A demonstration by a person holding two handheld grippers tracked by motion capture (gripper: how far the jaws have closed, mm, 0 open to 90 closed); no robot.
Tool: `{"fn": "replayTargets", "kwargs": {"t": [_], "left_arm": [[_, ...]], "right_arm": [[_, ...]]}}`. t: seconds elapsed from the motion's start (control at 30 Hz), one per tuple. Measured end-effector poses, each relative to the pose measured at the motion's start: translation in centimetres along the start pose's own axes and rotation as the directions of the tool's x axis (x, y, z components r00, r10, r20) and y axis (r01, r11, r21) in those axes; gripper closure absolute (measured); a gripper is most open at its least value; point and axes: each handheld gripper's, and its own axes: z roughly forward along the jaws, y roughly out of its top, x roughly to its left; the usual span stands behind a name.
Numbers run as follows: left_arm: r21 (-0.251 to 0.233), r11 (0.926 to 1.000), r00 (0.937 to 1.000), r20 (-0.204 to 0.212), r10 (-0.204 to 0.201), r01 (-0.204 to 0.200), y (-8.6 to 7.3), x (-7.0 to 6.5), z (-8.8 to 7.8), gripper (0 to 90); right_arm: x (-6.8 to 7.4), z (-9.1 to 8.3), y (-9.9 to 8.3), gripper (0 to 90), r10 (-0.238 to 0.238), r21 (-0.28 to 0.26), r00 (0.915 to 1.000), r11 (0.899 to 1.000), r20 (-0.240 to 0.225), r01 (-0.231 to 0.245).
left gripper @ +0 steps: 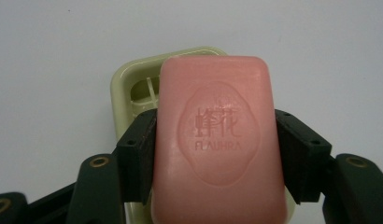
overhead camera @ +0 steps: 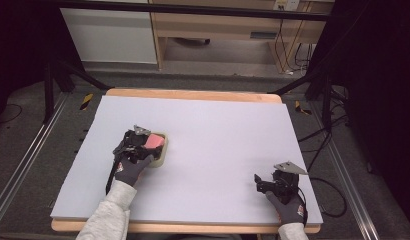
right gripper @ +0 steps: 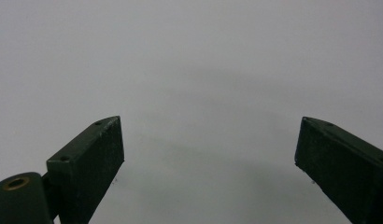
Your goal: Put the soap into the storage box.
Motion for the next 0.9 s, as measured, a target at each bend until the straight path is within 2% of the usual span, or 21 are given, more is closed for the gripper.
{"fn": "replayTargets", "kwargs": {"t": [0.27,0.9], "left_arm": [[0.015,0.9999,0.9999,-0.013,0.000,0.001,-0.18,0.17,0.42,37.1],[0.009,0.9999,0.9997,-0.023,-0.011,0.011,-0.13,0.16,1.00,37.1]], "right_arm": [[0.00,0.00,0.00,8.4,0.000,0.000,1.0000,1.000,0.000,0.000],[-0.01,0.00,-0.01,8.3,0.000,0.000,1.0000,1.000,0.001,0.000]]}}
